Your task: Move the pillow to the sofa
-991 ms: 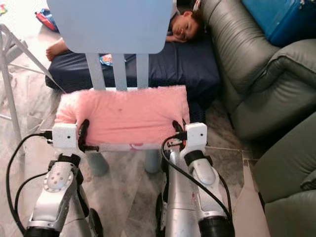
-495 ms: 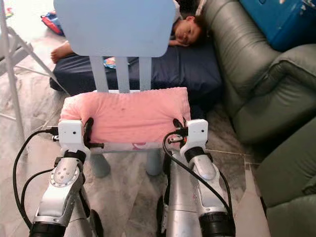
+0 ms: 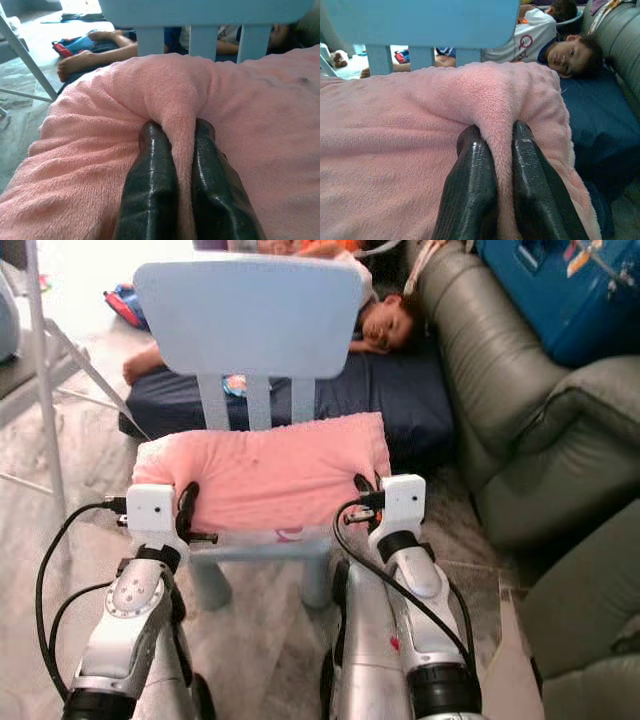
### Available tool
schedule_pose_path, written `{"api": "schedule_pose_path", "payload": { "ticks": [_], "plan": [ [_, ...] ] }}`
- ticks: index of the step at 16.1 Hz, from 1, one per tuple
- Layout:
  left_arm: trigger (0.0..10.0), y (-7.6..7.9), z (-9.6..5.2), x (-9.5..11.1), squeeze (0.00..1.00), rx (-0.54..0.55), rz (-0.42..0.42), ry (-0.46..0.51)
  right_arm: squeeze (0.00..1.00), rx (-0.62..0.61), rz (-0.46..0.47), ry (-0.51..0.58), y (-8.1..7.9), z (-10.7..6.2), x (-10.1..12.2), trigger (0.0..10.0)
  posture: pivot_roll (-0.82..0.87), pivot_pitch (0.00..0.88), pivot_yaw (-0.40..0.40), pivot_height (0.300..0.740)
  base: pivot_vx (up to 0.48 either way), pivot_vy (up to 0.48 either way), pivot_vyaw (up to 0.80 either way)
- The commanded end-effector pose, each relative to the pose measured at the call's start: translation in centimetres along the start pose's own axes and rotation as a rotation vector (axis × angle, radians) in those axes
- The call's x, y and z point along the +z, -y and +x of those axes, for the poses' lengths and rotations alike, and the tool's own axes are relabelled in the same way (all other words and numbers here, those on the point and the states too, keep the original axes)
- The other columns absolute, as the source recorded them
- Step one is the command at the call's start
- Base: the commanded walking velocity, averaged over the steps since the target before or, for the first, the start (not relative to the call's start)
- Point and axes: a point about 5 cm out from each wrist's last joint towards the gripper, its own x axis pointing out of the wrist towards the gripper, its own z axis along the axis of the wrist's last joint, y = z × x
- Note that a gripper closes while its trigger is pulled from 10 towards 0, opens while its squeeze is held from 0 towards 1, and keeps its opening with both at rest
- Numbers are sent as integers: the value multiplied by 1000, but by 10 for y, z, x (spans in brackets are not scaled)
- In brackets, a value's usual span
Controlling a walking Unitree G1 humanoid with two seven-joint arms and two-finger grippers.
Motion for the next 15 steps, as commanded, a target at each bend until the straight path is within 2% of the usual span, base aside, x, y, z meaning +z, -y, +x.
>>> {"api": "schedule_pose_path", "payload": {
  "ticks": [1, 8, 10, 15],
  "plan": [
    [10000, 0, 1, 3, 0, 12, 10, 11, 0, -20, 3, 25, 5, 0, 7, 10000, 25, 50, -55, 544, 0, 0, 0],
    [10000, 0, 4, 1, 0, 34, -21, -25, 0, -20, 10, 16, 4, 0, 6, 10000, 21, 53, -57, 604, 0, 0, 0],
    [10000, 1, 7, 1, 0, 4, -70, -43, 0, -29, 0, 15, 6, 2, 6, 10000, 23, 53, -60, 629, 0, 0, 0],
    [10000, 0, 8, 1, 0, 17, -54, -40, 0, -19, 7, 15, 4, 3, 7, 10000, 20, 52, -59, 668, 0, 0, 0]
  ]
}}
